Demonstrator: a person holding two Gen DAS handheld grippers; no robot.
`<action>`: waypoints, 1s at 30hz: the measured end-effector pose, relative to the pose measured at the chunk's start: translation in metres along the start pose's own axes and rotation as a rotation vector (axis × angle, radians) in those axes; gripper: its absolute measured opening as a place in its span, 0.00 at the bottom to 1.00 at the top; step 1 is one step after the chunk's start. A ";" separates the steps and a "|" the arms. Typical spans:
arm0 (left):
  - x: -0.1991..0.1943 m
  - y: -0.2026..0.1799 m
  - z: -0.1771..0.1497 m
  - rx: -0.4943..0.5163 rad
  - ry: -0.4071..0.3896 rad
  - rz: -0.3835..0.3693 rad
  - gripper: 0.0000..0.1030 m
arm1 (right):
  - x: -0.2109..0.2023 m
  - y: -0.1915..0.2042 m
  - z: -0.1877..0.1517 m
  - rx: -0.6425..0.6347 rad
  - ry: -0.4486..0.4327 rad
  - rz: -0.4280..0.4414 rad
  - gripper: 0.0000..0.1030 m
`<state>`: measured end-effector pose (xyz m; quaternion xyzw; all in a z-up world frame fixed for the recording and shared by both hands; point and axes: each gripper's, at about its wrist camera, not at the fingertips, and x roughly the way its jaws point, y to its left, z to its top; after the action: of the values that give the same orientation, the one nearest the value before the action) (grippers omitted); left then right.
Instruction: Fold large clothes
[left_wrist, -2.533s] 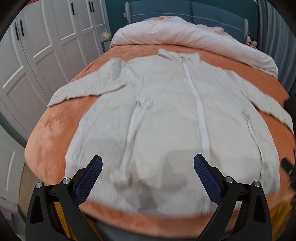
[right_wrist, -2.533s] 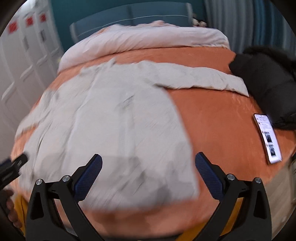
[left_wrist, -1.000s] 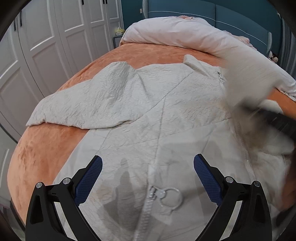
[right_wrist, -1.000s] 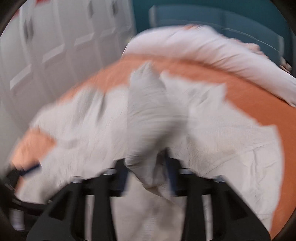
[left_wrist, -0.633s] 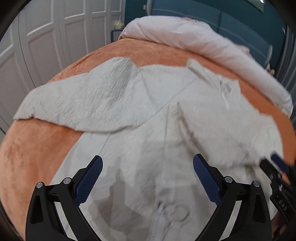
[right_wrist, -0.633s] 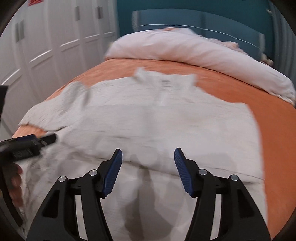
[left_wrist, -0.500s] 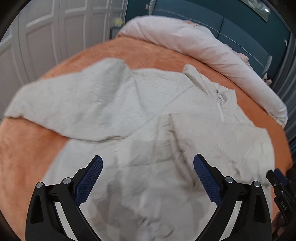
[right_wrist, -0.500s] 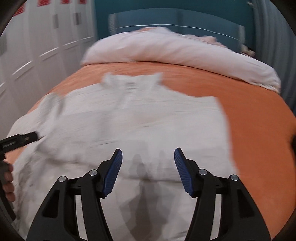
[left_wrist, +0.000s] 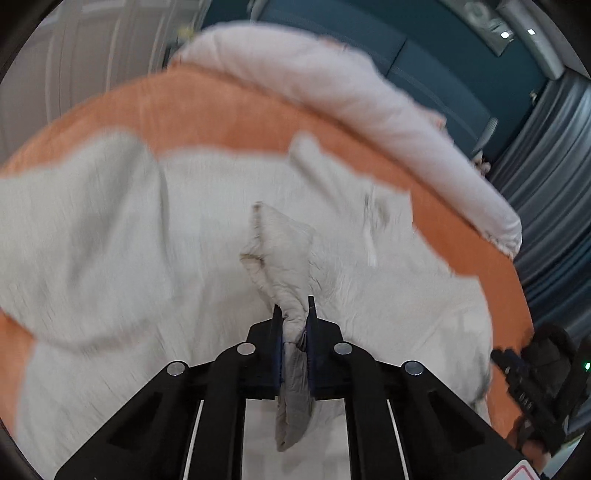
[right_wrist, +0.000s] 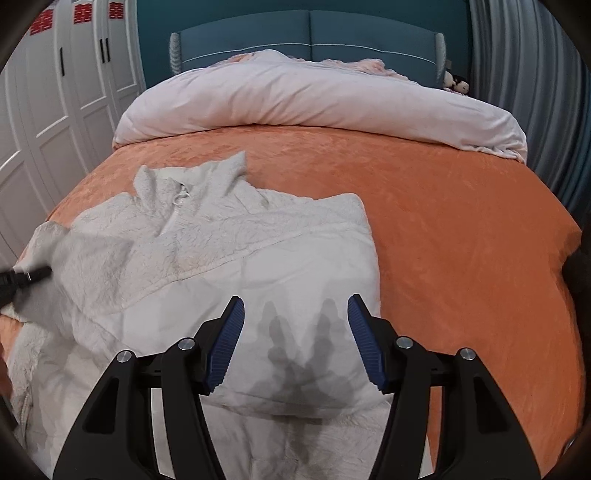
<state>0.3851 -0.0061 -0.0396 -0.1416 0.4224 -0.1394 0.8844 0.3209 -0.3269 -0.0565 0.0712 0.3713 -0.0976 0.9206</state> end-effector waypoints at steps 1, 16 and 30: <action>-0.004 0.001 0.006 0.009 -0.024 0.009 0.06 | 0.000 0.002 0.002 -0.004 -0.003 0.008 0.54; 0.060 0.042 -0.017 -0.002 0.065 0.113 0.13 | 0.040 -0.021 0.009 0.113 0.057 0.098 0.28; 0.066 0.041 -0.022 0.017 0.047 0.124 0.26 | 0.098 -0.046 -0.007 0.126 0.168 0.026 0.16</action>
<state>0.4127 0.0043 -0.1151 -0.1041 0.4497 -0.0912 0.8824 0.3750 -0.3831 -0.1326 0.1417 0.4392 -0.1027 0.8812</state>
